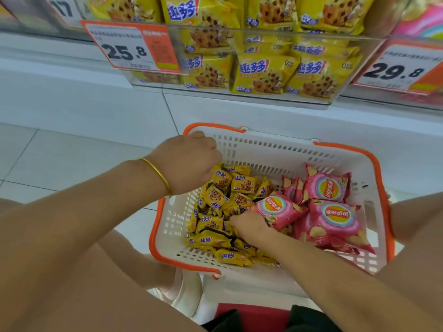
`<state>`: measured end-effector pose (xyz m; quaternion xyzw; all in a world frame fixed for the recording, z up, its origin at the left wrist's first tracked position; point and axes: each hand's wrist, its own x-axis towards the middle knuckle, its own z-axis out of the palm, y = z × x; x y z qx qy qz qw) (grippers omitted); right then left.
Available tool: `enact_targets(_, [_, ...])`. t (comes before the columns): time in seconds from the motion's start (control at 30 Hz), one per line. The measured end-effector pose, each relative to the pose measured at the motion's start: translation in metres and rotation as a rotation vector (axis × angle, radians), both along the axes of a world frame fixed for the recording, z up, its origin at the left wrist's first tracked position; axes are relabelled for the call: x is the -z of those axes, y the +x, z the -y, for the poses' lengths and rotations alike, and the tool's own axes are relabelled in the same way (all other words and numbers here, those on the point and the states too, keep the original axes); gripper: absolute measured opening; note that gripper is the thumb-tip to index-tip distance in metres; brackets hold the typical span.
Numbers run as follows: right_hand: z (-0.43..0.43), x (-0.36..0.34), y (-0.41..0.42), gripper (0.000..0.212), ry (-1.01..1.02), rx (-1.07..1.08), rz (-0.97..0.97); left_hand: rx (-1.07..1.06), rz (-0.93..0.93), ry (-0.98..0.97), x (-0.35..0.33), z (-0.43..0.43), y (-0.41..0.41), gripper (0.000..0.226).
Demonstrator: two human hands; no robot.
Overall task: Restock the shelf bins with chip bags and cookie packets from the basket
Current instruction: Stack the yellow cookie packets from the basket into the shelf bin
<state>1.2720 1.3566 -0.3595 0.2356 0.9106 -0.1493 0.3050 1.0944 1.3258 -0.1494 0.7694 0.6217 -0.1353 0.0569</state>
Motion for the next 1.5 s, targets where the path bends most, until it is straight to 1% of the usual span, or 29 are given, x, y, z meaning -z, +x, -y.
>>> enact_targets(0.07, [-0.006, -0.005, 0.005, 0.017, -0.101, 0.178, -0.085, -0.004, -0.033, -0.045, 0.001, -0.002, 0.001, 0.039])
enact_targets(0.13, [-0.024, -0.021, 0.008, 0.020, -0.236, 0.371, -0.193, -0.018, -0.018, -0.068, 0.001, -0.004, 0.004, 0.035])
enact_targets(0.17, [-0.033, -0.031, 0.010, 0.022, -0.282, 0.410, -0.227, -0.028, -0.013, -0.088, 0.001, -0.004, 0.005, 0.035])
enact_targets(0.2, [-0.041, -0.041, 0.012, 0.019, -0.307, 0.410, -0.243, -0.034, -0.015, -0.114, 0.001, -0.004, 0.007, 0.036])
enact_targets(0.23, [-0.047, -0.049, 0.012, 0.013, -0.318, 0.380, -0.251, -0.037, -0.014, -0.131, 0.001, -0.004, 0.008, 0.036])
enact_targets(0.27, [-0.049, -0.054, 0.011, 0.012, -0.326, 0.337, -0.250, -0.040, -0.026, -0.156, 0.001, -0.004, 0.010, 0.036])
enact_targets(0.33, [-0.040, -0.051, 0.007, 0.029, -0.335, 0.223, -0.193, -0.038, -0.049, -0.187, -0.001, -0.006, 0.015, 0.035])
enact_targets(0.37, [-0.030, -0.043, 0.005, 0.034, -0.323, 0.138, -0.131, -0.034, -0.049, -0.190, -0.003, -0.007, 0.017, 0.035])
enact_targets(0.43, [-0.004, -0.024, 0.003, 0.031, -0.215, -0.026, -0.018, -0.028, -0.035, -0.198, -0.006, -0.008, 0.023, 0.033])
enact_targets(0.47, [0.007, -0.016, 0.004, 0.028, -0.137, -0.050, 0.004, -0.024, -0.029, -0.201, -0.007, -0.009, 0.025, 0.032])
enact_targets(0.53, [0.016, -0.008, 0.008, 0.030, -0.029, 0.010, -0.018, -0.017, -0.019, -0.198, -0.006, -0.009, 0.027, 0.031])
enact_targets(0.57, [0.015, -0.007, 0.010, 0.033, -0.035, 0.077, -0.059, -0.018, -0.014, -0.201, -0.005, -0.009, 0.028, 0.031])
enact_targets(0.63, [0.003, -0.018, 0.013, 0.035, -0.146, 0.242, -0.190, -0.022, -0.002, -0.208, -0.006, -0.009, 0.027, 0.032])
enact_targets(0.7, [-0.021, -0.047, 0.015, 0.030, -0.289, 0.379, -0.305, -0.050, 0.036, -0.223, -0.007, -0.010, 0.025, 0.032])
enact_targets(0.77, [-0.045, -0.085, 0.019, 0.024, -0.474, 0.462, -0.356, -0.112, 0.109, -0.245, -0.008, -0.012, 0.024, 0.035])
enact_targets(0.83, [-0.061, -0.121, 0.026, 0.023, -0.663, 0.558, -0.446, -0.181, 0.200, -0.280, -0.007, -0.014, 0.024, 0.042])
enact_targets(0.9, [-0.068, -0.146, 0.031, 0.024, -0.789, 0.618, -0.561, -0.274, 0.334, -0.320, -0.006, -0.017, 0.027, 0.053])
enact_targets(0.97, [-0.069, -0.164, 0.033, 0.025, -0.874, 0.637, -0.650, -0.384, 0.497, -0.346, -0.008, -0.021, 0.031, 0.062])
enact_targets(1.0, [-0.068, -0.171, 0.033, 0.025, -0.910, 0.651, -0.692, -0.428, 0.572, -0.346, -0.009, -0.023, 0.033, 0.060])
enact_targets(1.03, [-0.067, -0.177, 0.032, 0.025, -0.942, 0.682, -0.738, -0.459, 0.646, -0.335, -0.010, -0.024, 0.035, 0.053])
enact_targets(1.1, [-0.065, -0.184, 0.032, 0.026, -1.024, 0.803, -0.834, -0.511, 0.809, -0.303, -0.013, -0.025, 0.038, 0.036])
enact_targets(1.13, [-0.064, -0.188, 0.032, 0.027, -1.087, 0.882, -0.887, -0.545, 0.888, -0.288, -0.015, -0.025, 0.038, 0.031])
enact_targets(1.23, [-0.062, -0.197, 0.033, 0.025, -1.263, 1.056, -0.985, -0.680, 1.080, -0.269, -0.019, -0.023, 0.035, 0.038])
enact_targets(1.27, [-0.060, -0.201, 0.034, 0.024, -1.267, 1.074, -0.980, -0.723, 1.145, -0.263, -0.020, -0.023, 0.034, 0.036])
enact_targets(1.3, [-0.058, -0.203, 0.035, 0.025, -1.216, 1.064, -0.964, -0.758, 1.216, -0.250, -0.022, -0.022, 0.034, 0.031])
enact_targets(1.33, [-0.055, -0.205, 0.035, 0.025, -1.122, 1.029, -0.948, -0.789, 1.285, -0.233, -0.023, -0.022, 0.034, 0.026])
enact_targets(1.4, [-0.052, -0.207, 0.034, 0.020, -0.909, 0.932, -0.945, -0.826, 1.410, -0.201, -0.028, -0.021, 0.036, 0.025])
enact_targets(1.43, [-0.051, -0.209, 0.034, 0.015, -0.834, 0.899, -0.955, -0.821, 1.447, -0.185, -0.031, -0.021, 0.037, 0.026])
enact_targets(1.5, [-0.053, -0.220, 0.032, 0.009, -0.762, 0.842, -0.976, -0.769, 1.443, -0.117, -0.038, -0.022, 0.037, 0.024])
